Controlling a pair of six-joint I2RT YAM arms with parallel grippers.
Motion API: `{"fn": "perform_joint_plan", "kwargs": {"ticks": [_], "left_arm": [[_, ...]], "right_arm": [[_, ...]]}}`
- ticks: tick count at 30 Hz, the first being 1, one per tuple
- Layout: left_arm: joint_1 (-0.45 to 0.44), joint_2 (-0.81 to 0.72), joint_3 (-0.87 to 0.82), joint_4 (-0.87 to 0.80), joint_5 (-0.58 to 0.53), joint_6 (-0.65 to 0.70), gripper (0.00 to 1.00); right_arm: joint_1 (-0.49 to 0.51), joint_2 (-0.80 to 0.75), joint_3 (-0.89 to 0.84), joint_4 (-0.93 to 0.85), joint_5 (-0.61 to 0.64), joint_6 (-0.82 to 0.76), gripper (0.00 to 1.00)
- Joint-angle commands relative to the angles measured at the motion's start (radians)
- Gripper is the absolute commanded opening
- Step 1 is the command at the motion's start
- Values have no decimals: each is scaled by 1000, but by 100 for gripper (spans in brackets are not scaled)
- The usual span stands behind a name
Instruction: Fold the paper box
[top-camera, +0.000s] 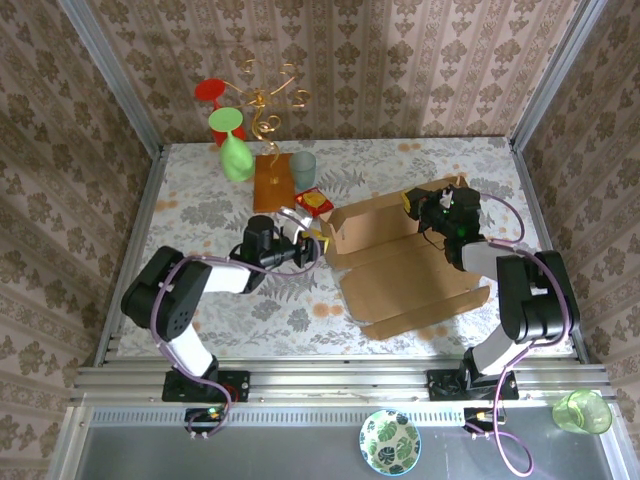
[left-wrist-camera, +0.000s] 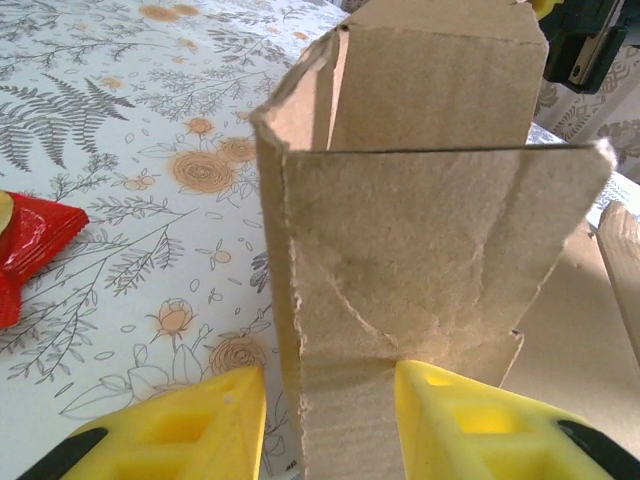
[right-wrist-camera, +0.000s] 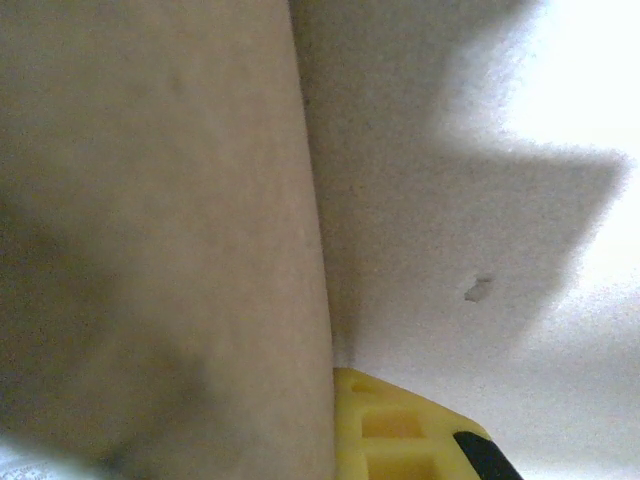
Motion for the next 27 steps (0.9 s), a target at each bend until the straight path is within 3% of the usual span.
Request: {"fn": "perform_joint_plan", "kwargs": {"ticks": [1,20,27], "left_arm": [[-7,23,39,45,32,33,39],[-84,60,108,50,27,25,39],[-120,46,124,-10,-60,65,40]], "right_arm": [[-4,31,10,46,-53,-35,0],[-6,55,5,115,-58,-13,0],[-5,76,8,186,-54,17,0]]}}
